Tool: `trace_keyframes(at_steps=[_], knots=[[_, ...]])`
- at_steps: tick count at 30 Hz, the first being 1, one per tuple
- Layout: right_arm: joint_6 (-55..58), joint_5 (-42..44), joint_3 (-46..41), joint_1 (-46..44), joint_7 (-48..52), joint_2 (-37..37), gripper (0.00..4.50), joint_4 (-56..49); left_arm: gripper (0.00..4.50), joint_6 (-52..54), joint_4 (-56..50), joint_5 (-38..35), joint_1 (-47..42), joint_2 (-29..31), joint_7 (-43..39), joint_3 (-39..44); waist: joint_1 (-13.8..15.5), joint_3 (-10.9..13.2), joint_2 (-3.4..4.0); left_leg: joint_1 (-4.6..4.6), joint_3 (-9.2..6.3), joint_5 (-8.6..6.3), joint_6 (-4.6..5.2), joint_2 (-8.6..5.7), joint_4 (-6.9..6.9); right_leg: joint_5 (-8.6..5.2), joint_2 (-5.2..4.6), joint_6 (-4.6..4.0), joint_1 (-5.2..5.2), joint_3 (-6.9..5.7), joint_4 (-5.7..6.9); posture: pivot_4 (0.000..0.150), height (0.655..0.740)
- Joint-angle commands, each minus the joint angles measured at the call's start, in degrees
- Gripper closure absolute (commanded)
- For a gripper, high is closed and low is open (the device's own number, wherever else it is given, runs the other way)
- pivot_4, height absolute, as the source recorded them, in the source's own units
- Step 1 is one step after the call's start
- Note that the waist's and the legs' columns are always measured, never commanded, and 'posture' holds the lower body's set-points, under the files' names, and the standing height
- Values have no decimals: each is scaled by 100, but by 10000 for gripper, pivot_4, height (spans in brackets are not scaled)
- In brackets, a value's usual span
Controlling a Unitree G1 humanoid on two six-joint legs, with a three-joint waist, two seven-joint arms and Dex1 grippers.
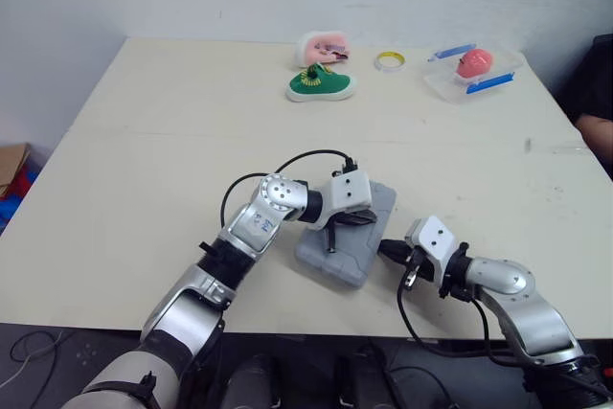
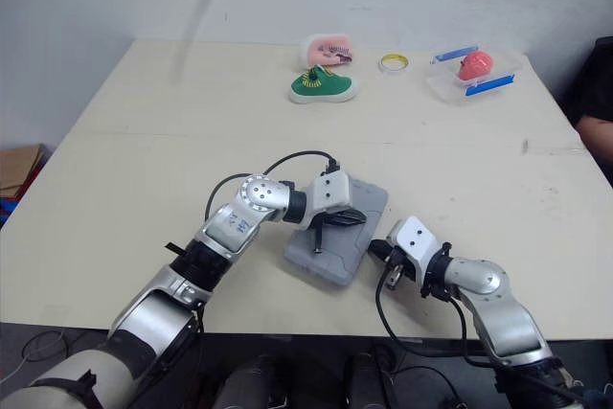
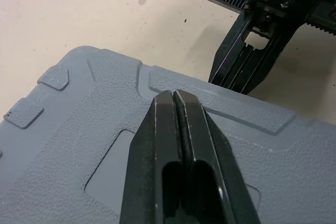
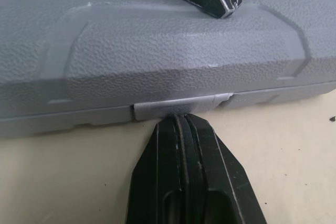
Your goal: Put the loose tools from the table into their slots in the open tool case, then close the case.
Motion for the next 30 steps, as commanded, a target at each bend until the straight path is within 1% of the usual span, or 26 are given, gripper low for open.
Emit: trace_keyframes(at_steps=[1,7,11,14,15,16,17,18,19,20,21,23,25,27,29,30], knots=[[95,241,176,-347,221,196,44527,135,45000,314,816,508,292,9,-125,-629,-17,-21,-18,12,2,-1,-1,0,-7,-1,0,-2,8,3,-1,1500,7400],[197,353,256,-671,656,291,44527,537,45000,169,1202,573,317,22,-148,-620,-78,-111,-25,61,2,3,-9,0,-67,3,1,-15,46,3,-48,1500,7400],[156,343,192,-763,729,380,44527,659,45000,170,1129,533,423,82,-197,-604,-129,-118,-24,114,-2,0,-16,0,-101,1,2,-18,91,1,-89,1500,7400],[343,408,-127,-799,665,188,44527,376,45000,47,779,299,467,141,-244,-359,-140,-121,-21,134,-1,1,-18,-3,-137,3,2,-17,97,2,-119,1500,7400],[363,399,-198,-798,653,108,44527,301,45000,37,691,203,469,131,-237,-244,-139,-117,-14,132,-1,6,-26,-5,-153,8,2,-19,98,4,-130,1500,7400],[395,491,-409,-724,739,-89,44527,141,45000,22,493,-49,475,133,-312,7,-137,-107,2,122,2,9,-31,-6,-156,11,2,-19,97,6,-130,1500,7400],[468,670,-650,-645,859,-265,44527,-8,45000,44,315,-189,465,200,-403,164,-134,-89,32,111,2,16,-40,-6,-158,12,2,-18,85,4,-130,1500,7400],[502,878,-872,-528,1042,-450,44527,-145,45000,-117,121,-254,474,365,-650,189,-115,-71,68,97,2,19,-42,-8,-158,12,2,-17,73,4,-129,1500,7400],[529,1029,-1009,-439,1155,-574,44527,-249,45000,-234,-19,-288,492,494,-829,188,-105,-74,75,69,6,27,-44,-13,-160,13,2,-15,41,5,-124,1500,7400],[477,1072,-1090,-289,1346,-798,44527,-326,45000,-364,-183,-401,526,558,-899,286,-92,-73,73,40,6,44,-64,-12,-160,11,3,-18,8,2,-113,1500,7400],[304,1047,-1175,-142,1532,-1014,44527,-372,45000,-551,-331,-623,554,542,-913,498,-70,-72,74,20,6,65,-56,-10,-161,7,11,-24,-16,-3,-104,1500,7400],[142,1112,-1409,99,1793,-1363,44527,-415,45000,-698,-571,-1092,603,410,-791,982,-8,-62,74,17,8,67,-53,-7,-165,-10,21,-35,-20,-15,-102,1500,7400],[-103,1302,-1693,228,1935,-1430,44527,-365,45000,-1005,-715,-1386,679,406,-849,1303,29,-13,72,10,15,68,-45,-4,-161,-12,29,-35,-20,-25,-86,1500,7400],[-677,1307,-1985,410,2176,-1499,44527,-235,45000,-1329,-845,-1532,795,629,-1028,1549,46,14,73,-10,15,67,-34,-7,-137,-11,26,-33,-31,-28,-84,1500,7400],[-875,1275,-2176,618,2413,-1700,44527,-125,45000,-1304,-968,-1699,927,928,-1196,1761,48,17,77,-27,15,63,-23,-9,-112,-7,23,-24,-42,-31,-85,1500,7400],[-919,1348,-2340,645,2391,-1700,44527,-72,45000,-1585,-957,-1730,975,1027,-1212,1894,44,18,78,-32,14,59,-17,-9,-95,-5,22,-20,-42,-31,-82,1500,7400]])
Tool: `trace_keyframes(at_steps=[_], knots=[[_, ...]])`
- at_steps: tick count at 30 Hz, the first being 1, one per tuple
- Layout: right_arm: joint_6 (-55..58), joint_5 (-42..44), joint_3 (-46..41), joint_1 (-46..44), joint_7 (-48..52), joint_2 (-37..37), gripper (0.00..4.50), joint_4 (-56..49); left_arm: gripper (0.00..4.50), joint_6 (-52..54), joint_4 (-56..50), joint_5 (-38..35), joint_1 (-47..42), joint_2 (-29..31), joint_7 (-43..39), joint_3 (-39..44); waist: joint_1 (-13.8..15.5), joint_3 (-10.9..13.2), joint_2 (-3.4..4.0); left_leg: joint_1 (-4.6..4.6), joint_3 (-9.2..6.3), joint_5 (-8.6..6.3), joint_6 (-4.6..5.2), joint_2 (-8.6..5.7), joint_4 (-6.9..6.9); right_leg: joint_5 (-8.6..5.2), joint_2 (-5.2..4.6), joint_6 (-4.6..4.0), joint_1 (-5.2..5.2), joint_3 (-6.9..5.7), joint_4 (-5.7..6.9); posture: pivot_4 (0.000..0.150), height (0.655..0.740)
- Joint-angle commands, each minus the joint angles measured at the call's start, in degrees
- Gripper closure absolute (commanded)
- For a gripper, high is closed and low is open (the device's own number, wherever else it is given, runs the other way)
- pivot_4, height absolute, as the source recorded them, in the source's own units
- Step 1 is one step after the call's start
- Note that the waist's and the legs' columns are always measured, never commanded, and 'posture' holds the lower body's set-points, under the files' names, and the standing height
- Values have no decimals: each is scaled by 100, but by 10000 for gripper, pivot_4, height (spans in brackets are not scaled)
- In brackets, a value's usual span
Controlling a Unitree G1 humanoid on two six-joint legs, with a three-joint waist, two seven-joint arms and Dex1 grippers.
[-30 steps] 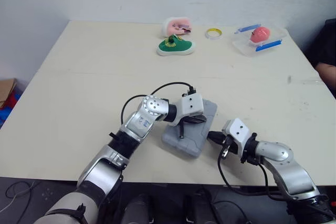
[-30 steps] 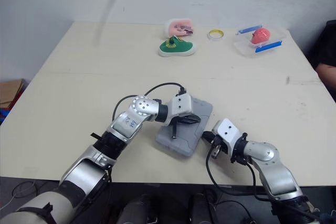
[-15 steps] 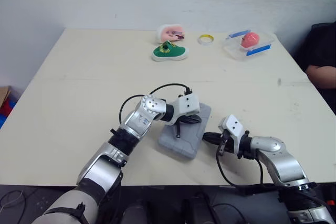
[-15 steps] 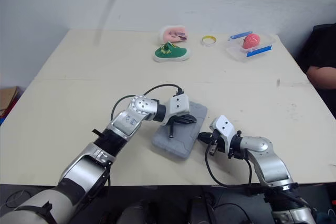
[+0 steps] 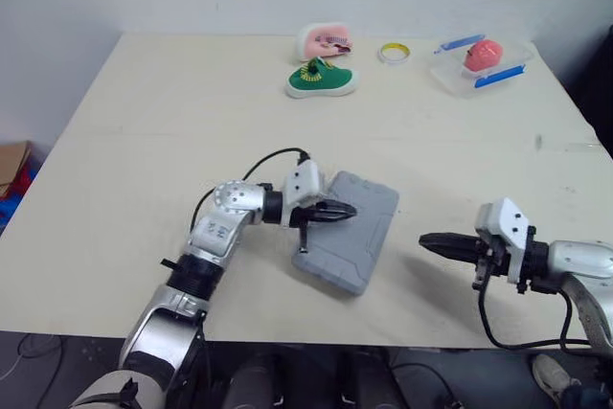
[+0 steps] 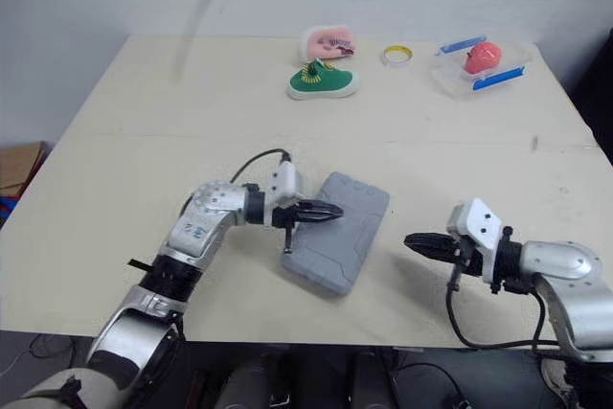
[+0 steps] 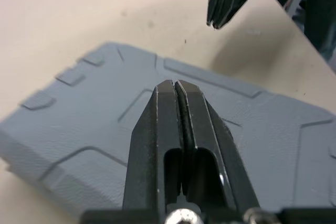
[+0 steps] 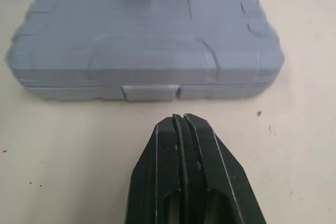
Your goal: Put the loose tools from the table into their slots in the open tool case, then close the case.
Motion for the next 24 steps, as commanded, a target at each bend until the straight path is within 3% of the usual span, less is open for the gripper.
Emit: trace_keyframes(at_steps=[1,2,5,7,10,12,13,18,24], knots=[[65,436,-747,179,124,-214,44527,87,45000,-294,-281,-348,188,447,-251,517,-10,2,-1,-3,0,-4,6,0,11,3,-1,5,1,0,3,1500,7400],[329,650,-922,223,77,-241,44527,75,45000,-234,-306,-427,244,587,-321,593,-15,5,1,-6,-1,-11,13,0,19,8,-4,14,2,0,3,1500,7400],[-655,319,-1415,449,275,-312,35212,179,36469,275,-371,-581,627,1333,-147,1227,-16,9,4,-11,-3,-16,19,-3,31,24,-14,27,2,11,3,1500,7400],[-1025,139,-1581,480,82,-253,24775,160,26675,882,-603,-885,1097,1845,-197,1618,-52,14,6,-12,-4,-26,0,-2,24,27,-14,27,-4,15,3,1500,7400],[-1474,-28,-1641,419,5,-307,9988,175,13207,293,-491,-704,1677,2275,-52,2079,-62,19,12,-14,-1,-17,-12,2,14,23,-10,20,-19,20,10,1500,7400],[-1571,24,-1770,347,3,-372,2,294,3657,92,-134,-363,1870,2469,505,2361,-24,21,11,-21,-1,-19,-18,1,15,22,-12,20,-28,23,12,1500,7400],[-1491,51,-1824,376,19,-428,0,340,215,7,-98,-258,1977,2540,646,2424,-4,23,9,-23,-1,-22,-24,0,16,22,-14,20,-29,22,13,1500,7400],[-1812,-34,-1859,441,233,-609,0,787,215,-533,-79,-41,2423,2769,627,2410,64,23,8,-41,1,-26,-22,-11,16,23,-34,19,-50,28,14,1500,7400],[-2219,-163,-1550,5,69,-488,0,1390,215,-639,36,-66,2255,2662,838,2379,49,25,11,-44,6,-29,-31,-8,8,21,-32,16,-61,30,16,1500,7400]])
